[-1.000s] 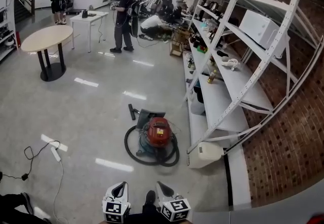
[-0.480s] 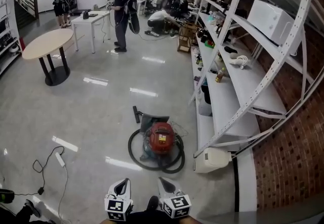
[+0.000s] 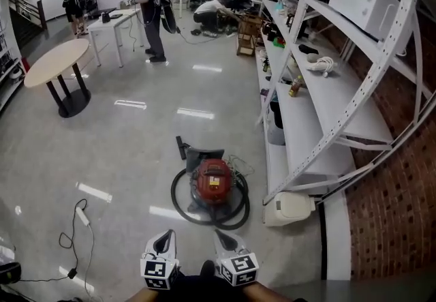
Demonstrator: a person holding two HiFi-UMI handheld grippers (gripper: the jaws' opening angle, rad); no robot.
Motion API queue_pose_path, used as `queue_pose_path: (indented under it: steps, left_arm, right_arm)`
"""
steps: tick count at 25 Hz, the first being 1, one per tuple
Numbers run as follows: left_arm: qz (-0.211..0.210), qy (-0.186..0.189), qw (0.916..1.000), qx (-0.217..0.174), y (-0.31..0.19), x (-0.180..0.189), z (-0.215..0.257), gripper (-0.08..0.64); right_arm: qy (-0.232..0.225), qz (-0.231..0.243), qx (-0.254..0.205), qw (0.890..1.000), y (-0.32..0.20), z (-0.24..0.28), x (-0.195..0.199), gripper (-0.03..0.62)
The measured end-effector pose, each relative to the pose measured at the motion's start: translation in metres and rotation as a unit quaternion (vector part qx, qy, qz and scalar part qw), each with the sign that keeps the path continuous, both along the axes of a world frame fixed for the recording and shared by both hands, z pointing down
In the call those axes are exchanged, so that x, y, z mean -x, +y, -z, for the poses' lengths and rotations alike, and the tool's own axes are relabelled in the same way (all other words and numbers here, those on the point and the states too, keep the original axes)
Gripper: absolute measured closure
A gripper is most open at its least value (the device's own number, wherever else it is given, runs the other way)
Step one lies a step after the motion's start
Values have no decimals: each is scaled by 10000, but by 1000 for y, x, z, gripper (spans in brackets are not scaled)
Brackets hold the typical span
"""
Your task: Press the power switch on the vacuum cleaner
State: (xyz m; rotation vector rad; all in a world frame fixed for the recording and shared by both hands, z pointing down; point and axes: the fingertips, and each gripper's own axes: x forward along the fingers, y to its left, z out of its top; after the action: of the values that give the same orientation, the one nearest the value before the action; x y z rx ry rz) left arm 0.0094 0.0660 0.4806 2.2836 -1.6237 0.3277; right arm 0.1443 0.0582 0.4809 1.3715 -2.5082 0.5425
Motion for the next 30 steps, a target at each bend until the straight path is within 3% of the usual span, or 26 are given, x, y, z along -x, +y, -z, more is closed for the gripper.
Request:
queue_pose_path:
  steps: [9, 30]
  left_arm:
    - [-90, -2, 9998, 181, -31, 7, -17, 543]
    - [-1321, 2, 9902, 457, -191, 74, -51, 543]
  right_arm:
    - [85, -199, 224, 9995, -34, -18, -5, 600]
    - [461, -1289, 837, 9870, -166, -59, 57, 600]
